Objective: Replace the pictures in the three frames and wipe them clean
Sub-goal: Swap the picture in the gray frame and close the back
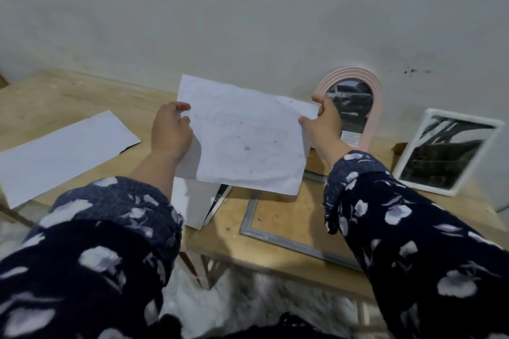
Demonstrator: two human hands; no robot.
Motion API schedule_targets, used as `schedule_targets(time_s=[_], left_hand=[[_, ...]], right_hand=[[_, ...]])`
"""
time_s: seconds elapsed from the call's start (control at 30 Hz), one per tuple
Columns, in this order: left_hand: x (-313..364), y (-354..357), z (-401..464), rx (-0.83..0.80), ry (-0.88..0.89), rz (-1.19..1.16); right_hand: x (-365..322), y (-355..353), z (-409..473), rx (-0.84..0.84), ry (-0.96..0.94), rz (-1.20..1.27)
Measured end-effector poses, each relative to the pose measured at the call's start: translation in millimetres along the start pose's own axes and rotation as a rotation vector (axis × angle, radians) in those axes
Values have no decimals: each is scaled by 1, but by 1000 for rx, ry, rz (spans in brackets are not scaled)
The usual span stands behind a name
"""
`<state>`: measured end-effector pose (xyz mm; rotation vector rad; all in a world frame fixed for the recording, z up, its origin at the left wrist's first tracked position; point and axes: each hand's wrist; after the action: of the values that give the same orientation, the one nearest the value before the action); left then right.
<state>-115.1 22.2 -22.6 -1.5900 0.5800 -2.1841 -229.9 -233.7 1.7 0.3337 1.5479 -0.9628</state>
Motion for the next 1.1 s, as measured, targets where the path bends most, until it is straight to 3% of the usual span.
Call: schedule_targets(time_s=[0.2, 0.5, 0.67, 1.1], left_hand=[[30, 55, -53, -100, -12, -18], [44, 127, -103, -403, -5, 92], [38, 150, -119, -598, -10, 209], [25, 153, -134, -781, 32, 668]], right_hand=[[45, -68, -6, 30, 11, -59], [113, -130, -19, 119, 159, -95], [146, -139, -26, 137, 230, -144], [187, -119, -38, -54, 255, -483]])
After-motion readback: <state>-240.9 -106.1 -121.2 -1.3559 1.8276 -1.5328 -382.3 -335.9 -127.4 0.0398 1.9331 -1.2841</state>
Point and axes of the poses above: each hand's wrist, its own z-axis towards the middle knuckle, its own y-axis out of the palm, x = y × z, and after that the axes turned 1 degree about y, right-handed
